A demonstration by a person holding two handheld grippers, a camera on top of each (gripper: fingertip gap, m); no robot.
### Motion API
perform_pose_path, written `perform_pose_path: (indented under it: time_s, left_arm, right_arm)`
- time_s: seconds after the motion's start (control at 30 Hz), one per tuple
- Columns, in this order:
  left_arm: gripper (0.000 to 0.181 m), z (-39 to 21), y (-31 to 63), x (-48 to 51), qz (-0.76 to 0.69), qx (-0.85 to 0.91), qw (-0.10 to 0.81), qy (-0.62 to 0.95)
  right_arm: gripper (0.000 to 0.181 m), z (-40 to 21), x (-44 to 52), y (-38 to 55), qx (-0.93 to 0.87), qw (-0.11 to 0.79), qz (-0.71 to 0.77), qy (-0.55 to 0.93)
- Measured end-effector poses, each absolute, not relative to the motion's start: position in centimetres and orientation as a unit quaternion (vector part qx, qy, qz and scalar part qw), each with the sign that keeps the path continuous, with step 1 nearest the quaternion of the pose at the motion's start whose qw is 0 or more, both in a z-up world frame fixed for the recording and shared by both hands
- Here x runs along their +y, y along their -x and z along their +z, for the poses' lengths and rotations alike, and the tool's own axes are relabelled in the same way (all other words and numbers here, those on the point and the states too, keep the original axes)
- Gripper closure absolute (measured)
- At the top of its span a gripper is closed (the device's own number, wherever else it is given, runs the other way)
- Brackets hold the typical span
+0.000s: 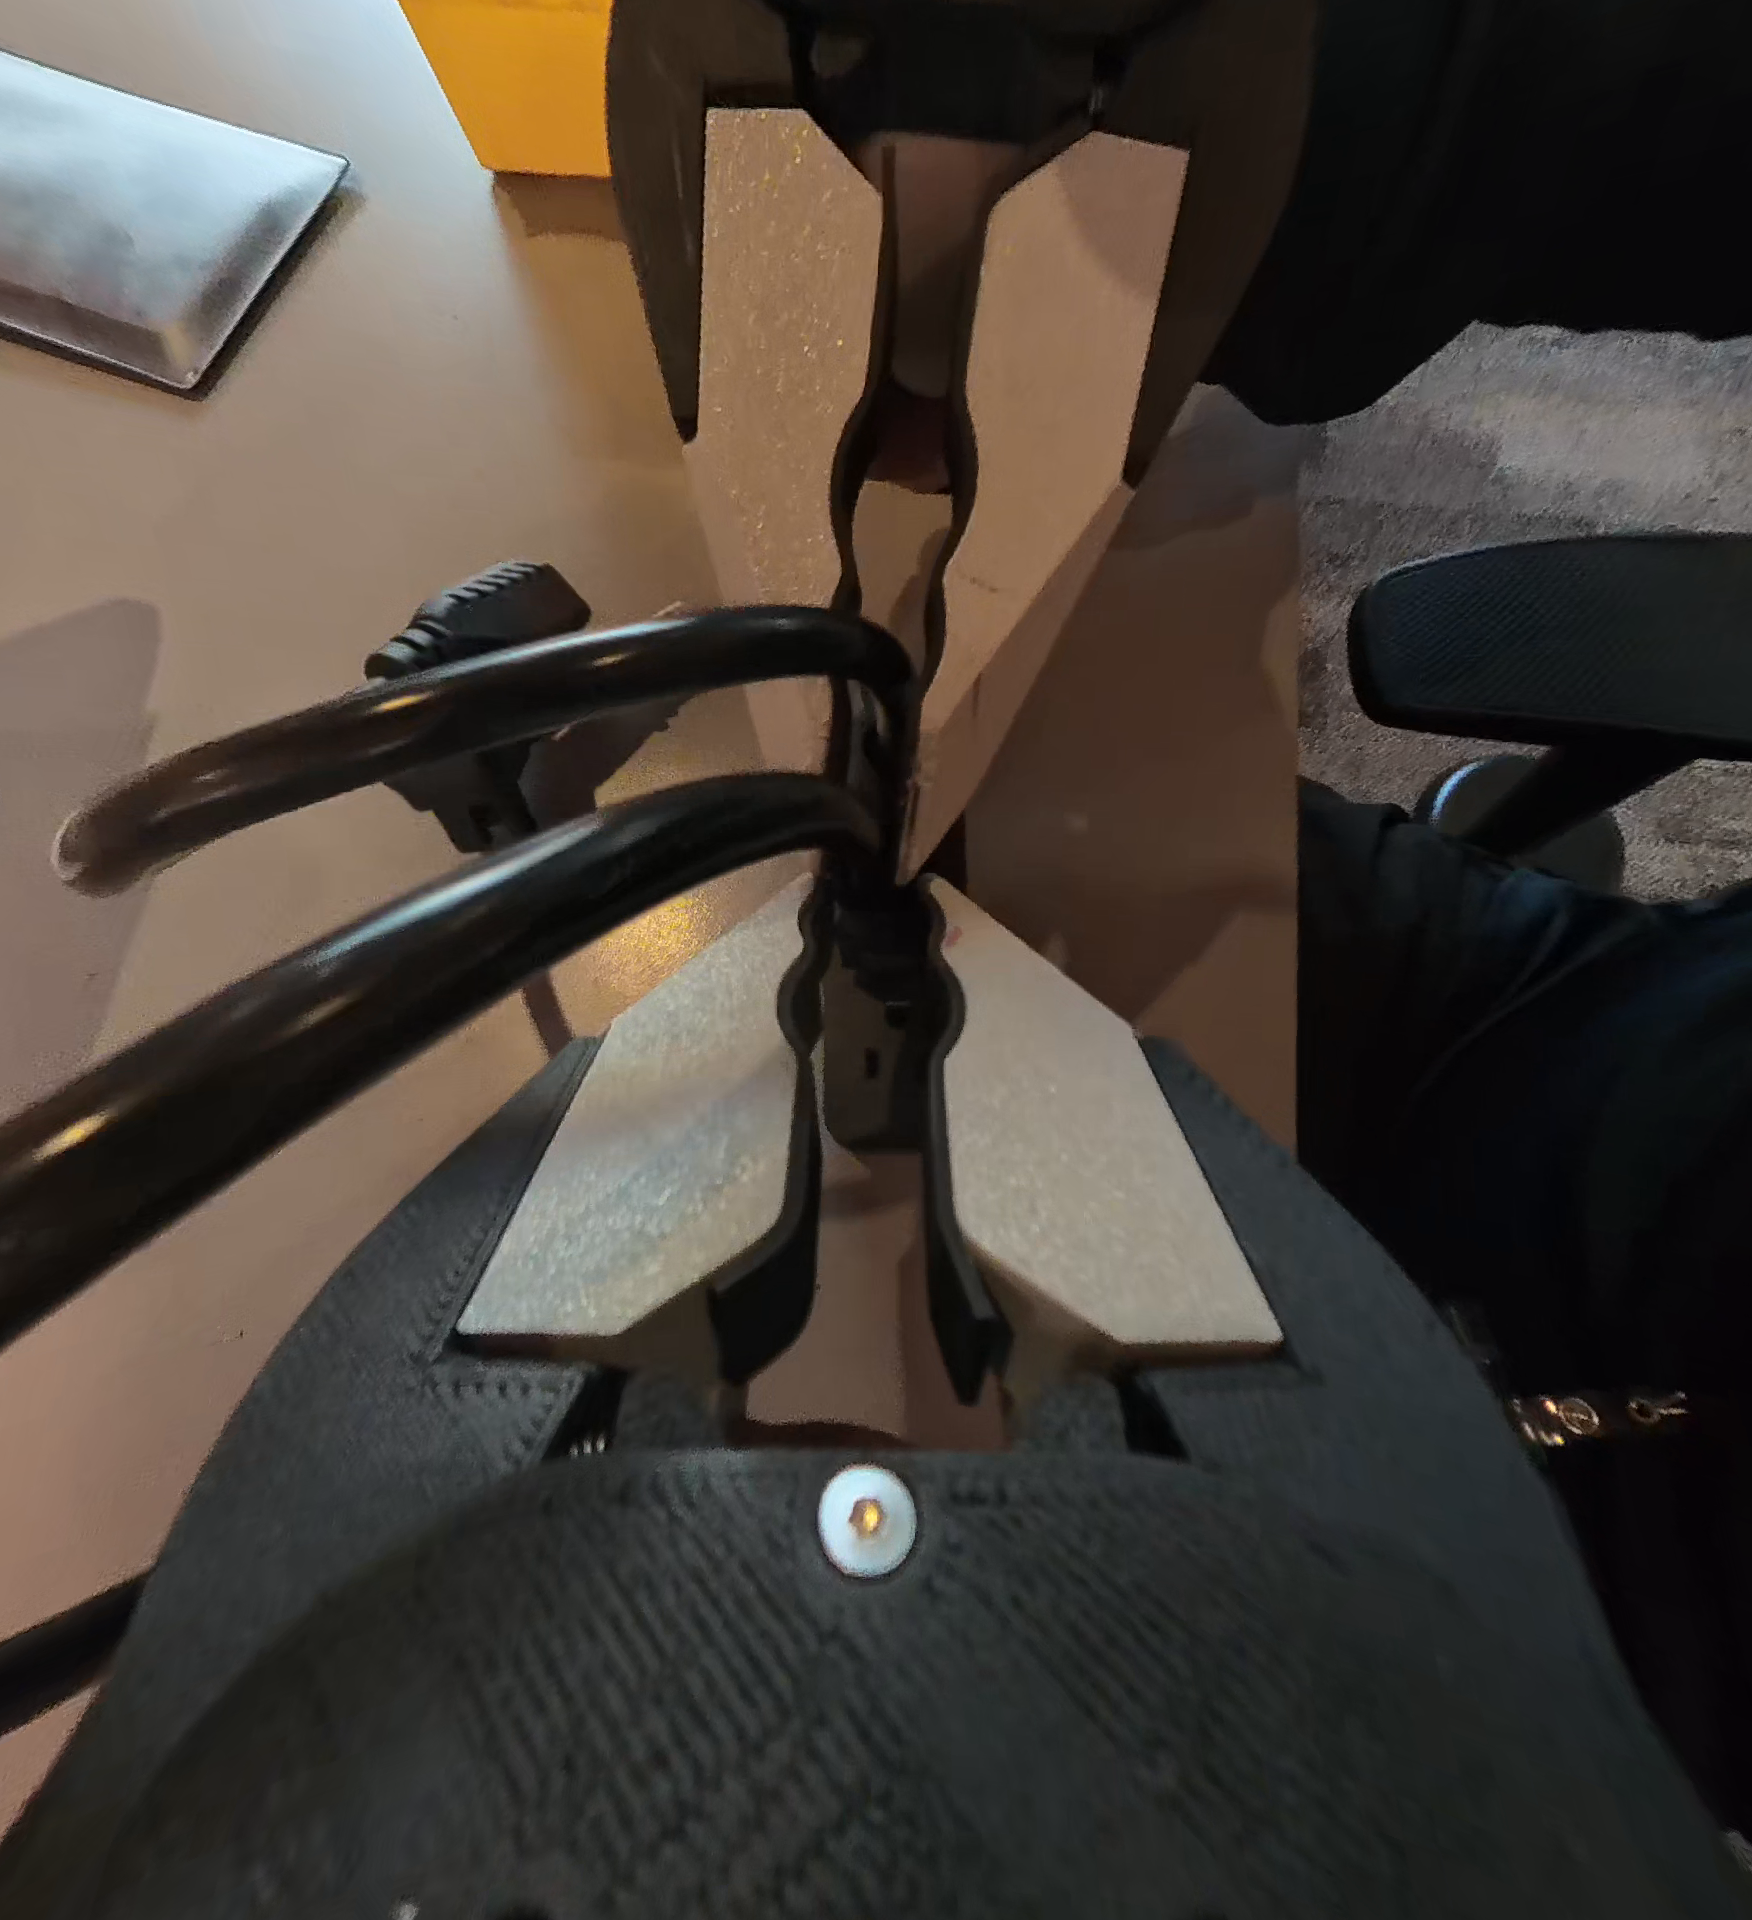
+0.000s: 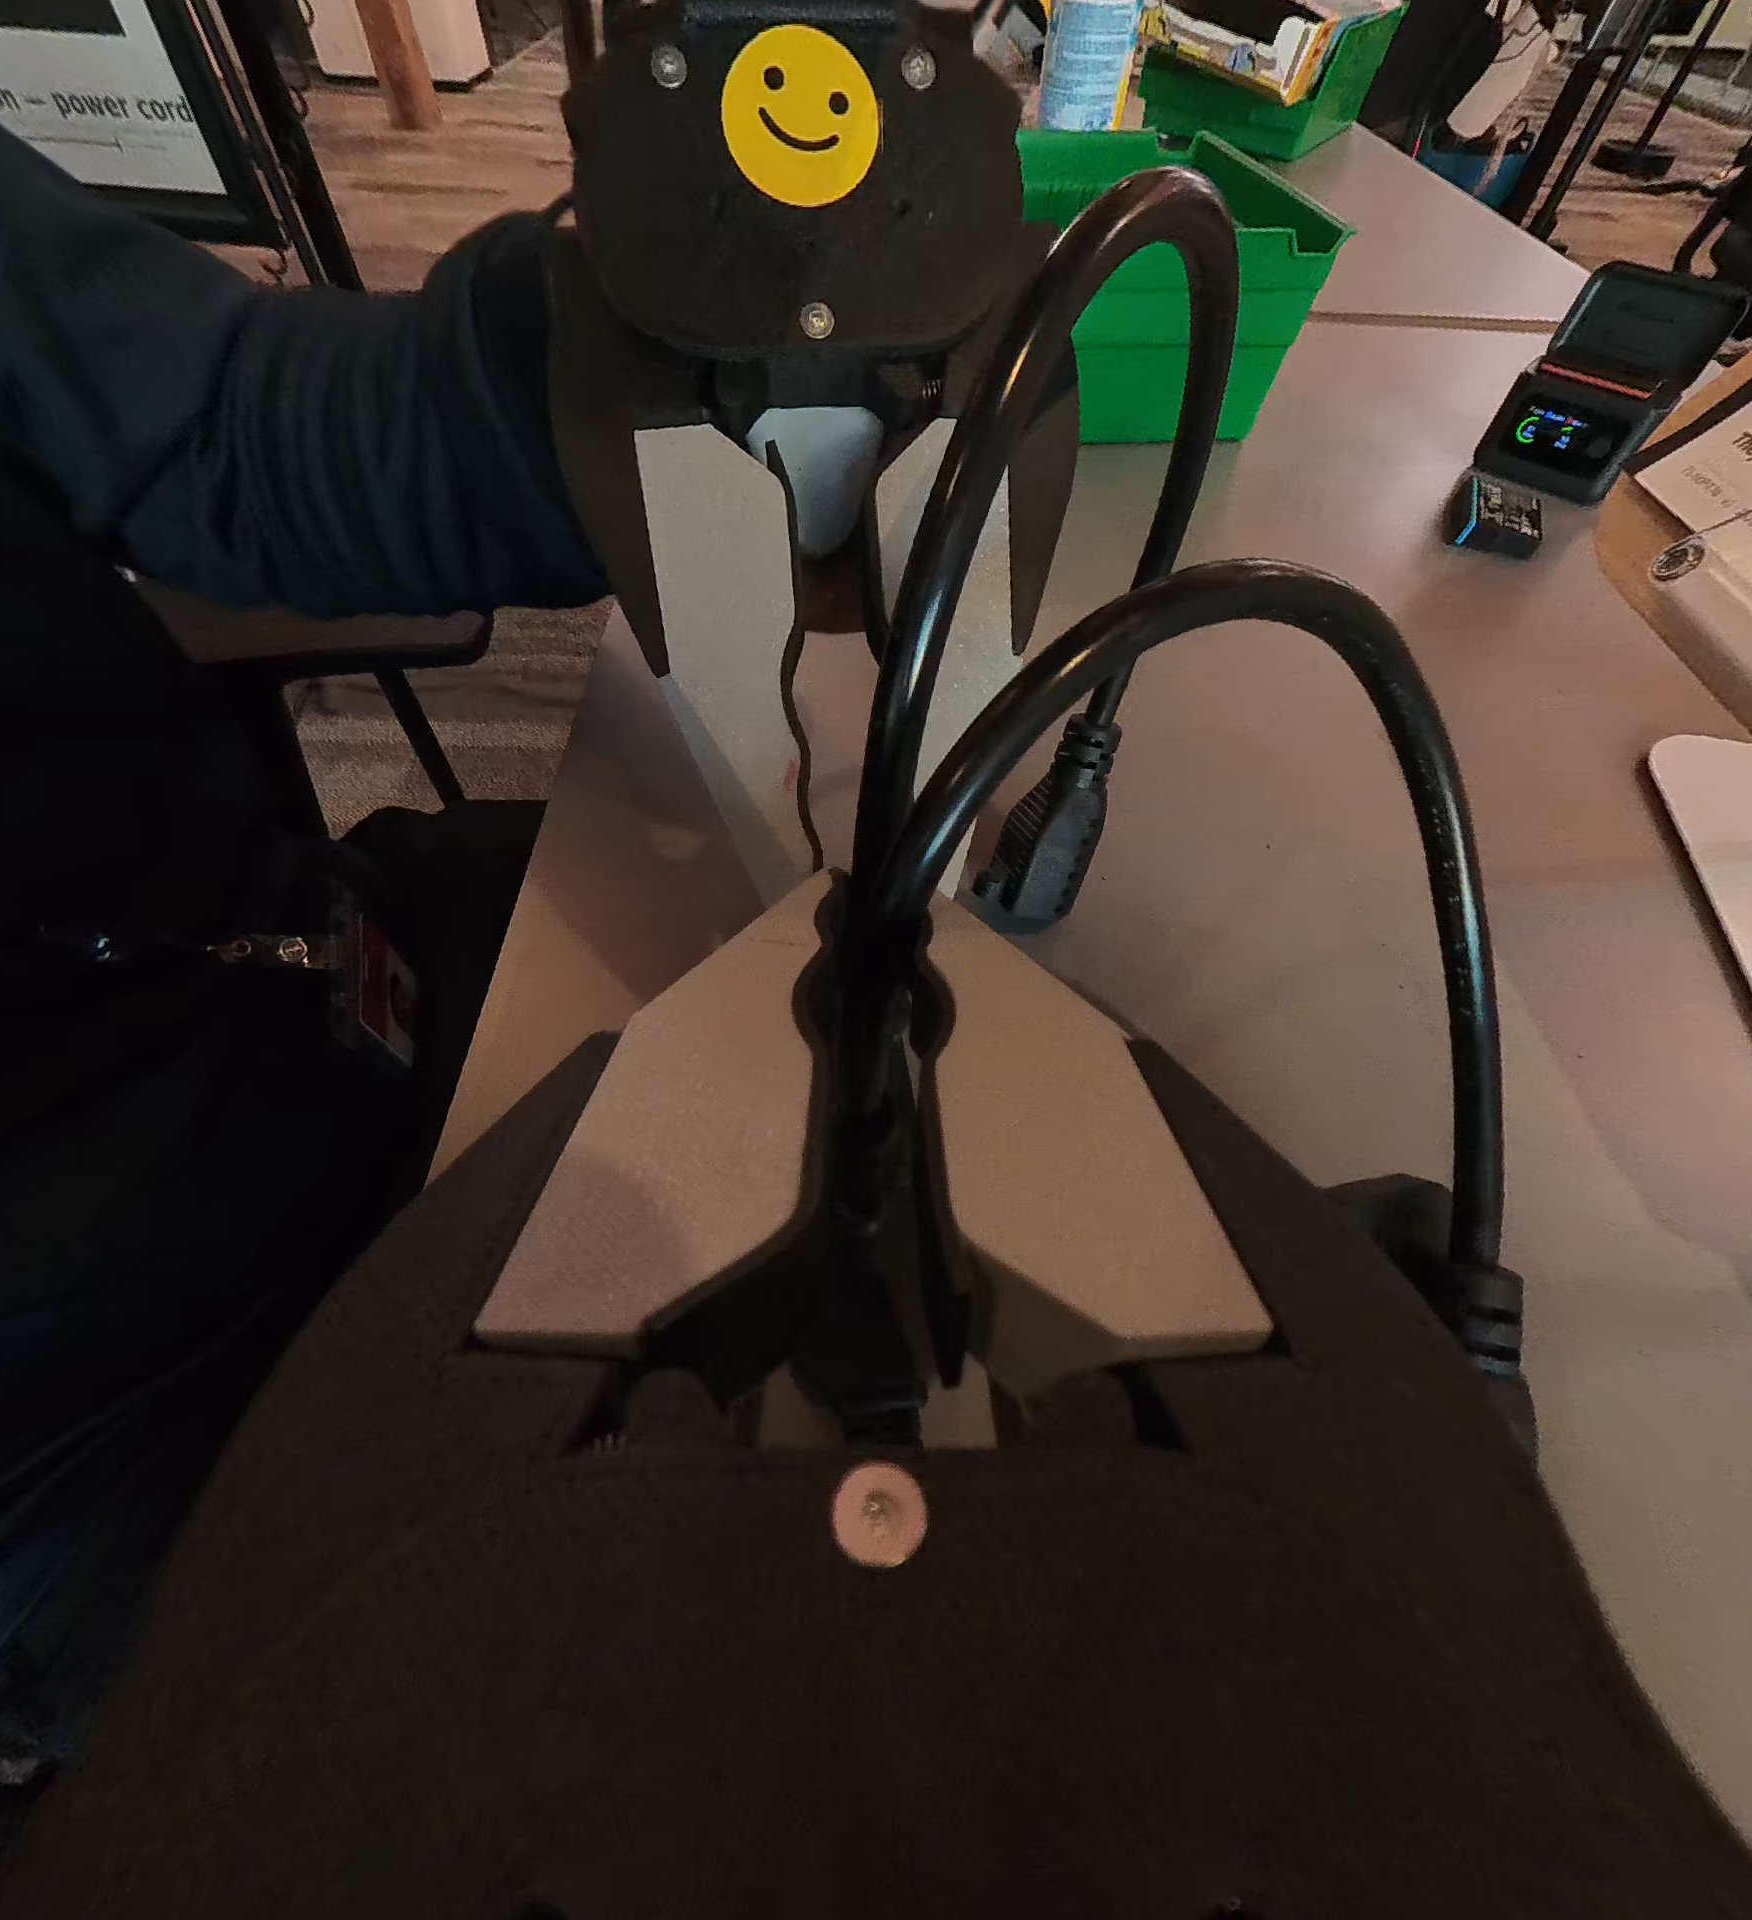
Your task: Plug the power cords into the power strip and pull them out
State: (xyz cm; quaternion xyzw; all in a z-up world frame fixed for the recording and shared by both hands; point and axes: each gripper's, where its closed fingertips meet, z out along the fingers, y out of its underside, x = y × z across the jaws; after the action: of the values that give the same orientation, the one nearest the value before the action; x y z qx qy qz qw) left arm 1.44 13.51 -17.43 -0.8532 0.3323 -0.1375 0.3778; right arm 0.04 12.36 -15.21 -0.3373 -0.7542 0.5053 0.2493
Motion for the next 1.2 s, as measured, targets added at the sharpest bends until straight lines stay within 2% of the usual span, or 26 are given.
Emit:
perform_pose_path:
  time_s: [0.37,0.6,0.7,0.83,1.03,1.2]
  left_arm:
    - [0.167,-17.7,-1.7,13.7,-0.118,0.361,0.321,0.868]
    - [0.168,-17.7,-1.9,14.1,-0.108,0.366,0.298,0.875]
    - [0.169,-17.7,-2.0,14.2,-0.112,0.364,0.305,0.873]
    - [0.169,-17.6,-2.1,14.2,-0.120,0.358,0.315,0.871]
    - [0.167,-17.7,-2.0,14.2,-0.119,0.357,0.322,0.869]
    - [0.167,-17.6,-2.1,14.3,-0.119,0.357,0.323,0.868]
  right_arm:
    - [0.169,-15.2,13.0,-0.4,-0.777,0.239,0.463,0.353]
    - [0.167,-16.0,14.1,-0.9,-0.873,0.224,0.289,0.323]
    - [0.162,-15.8,14.3,-0.8,-0.885,0.211,0.261,0.324]
    - [0.163,-15.7,14.1,-0.8,-0.879,0.200,0.279,0.330]
    - [0.164,-15.0,13.8,-0.6,-0.827,0.199,0.382,0.361]
    - [0.158,-14.1,13.5,-0.3,-0.793,0.212,0.432,0.373]
